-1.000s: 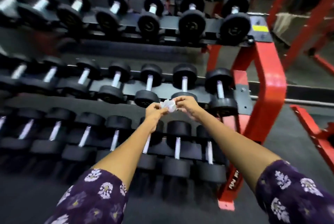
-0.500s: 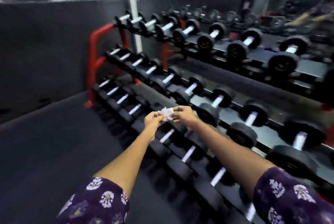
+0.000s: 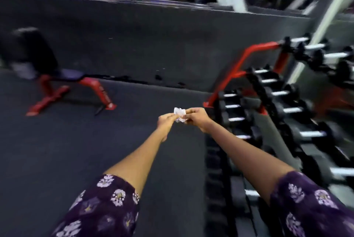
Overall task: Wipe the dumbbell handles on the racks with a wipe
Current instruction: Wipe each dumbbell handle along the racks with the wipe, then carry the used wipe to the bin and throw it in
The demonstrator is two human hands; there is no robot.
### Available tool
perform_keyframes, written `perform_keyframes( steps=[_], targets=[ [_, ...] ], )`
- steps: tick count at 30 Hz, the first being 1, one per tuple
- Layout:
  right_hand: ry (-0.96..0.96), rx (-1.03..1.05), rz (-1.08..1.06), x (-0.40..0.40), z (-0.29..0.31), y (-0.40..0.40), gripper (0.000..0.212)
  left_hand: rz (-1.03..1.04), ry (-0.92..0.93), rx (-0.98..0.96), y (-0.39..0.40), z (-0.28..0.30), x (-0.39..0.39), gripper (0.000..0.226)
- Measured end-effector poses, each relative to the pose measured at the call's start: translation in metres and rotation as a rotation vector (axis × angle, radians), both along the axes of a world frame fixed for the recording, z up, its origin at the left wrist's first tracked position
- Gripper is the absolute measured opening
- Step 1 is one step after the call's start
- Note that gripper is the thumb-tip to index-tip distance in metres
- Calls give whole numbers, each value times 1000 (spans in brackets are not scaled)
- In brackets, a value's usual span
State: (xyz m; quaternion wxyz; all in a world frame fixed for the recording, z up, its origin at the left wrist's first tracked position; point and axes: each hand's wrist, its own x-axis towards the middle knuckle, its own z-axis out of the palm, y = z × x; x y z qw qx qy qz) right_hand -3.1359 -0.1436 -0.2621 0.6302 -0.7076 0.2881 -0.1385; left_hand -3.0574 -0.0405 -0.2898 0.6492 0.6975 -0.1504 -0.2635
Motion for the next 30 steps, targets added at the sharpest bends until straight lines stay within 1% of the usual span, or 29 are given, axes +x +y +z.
perform_keyframes(
  steps=[2, 3, 5, 6, 8, 12, 15, 20, 24, 28, 30],
  targets=[
    [-7, 2, 116, 27, 5, 16, 10, 110, -22, -9, 23, 2, 14, 21],
    [-8, 3, 174, 40, 5, 26, 7, 177, -33, -18, 36, 2, 21, 18],
    [9, 1, 293, 67, 4, 52, 14, 317, -40, -31, 69, 0, 32, 9],
    [17, 12, 350, 79, 2, 67, 16, 370, -34, -26, 87, -2, 36, 9],
    [14, 50, 453, 98, -3, 95, 14, 446, -11, -21, 122, -8, 42, 13],
    [27, 120, 640, 139, -21, 166, 14, 617, 83, -91, 197, -24, 58, 7],
    [36, 177, 701, 169, -30, 211, 15, 736, 139, -140, 242, -34, 77, 9],
    [42, 134, 775, 257, -35, 266, 16, 823, 192, -188, 297, -31, 146, 12],
    [-1, 206, 827, 343, -26, 312, 17, 807, 136, -135, 342, -18, 229, 9],
    [-48, 308, 892, 413, -11, 352, 9, 890, 45, -115, 381, -5, 301, 11],
    [-62, 302, 896, 445, -7, 371, 7, 936, 7, -101, 399, -1, 337, 15]
  ],
)
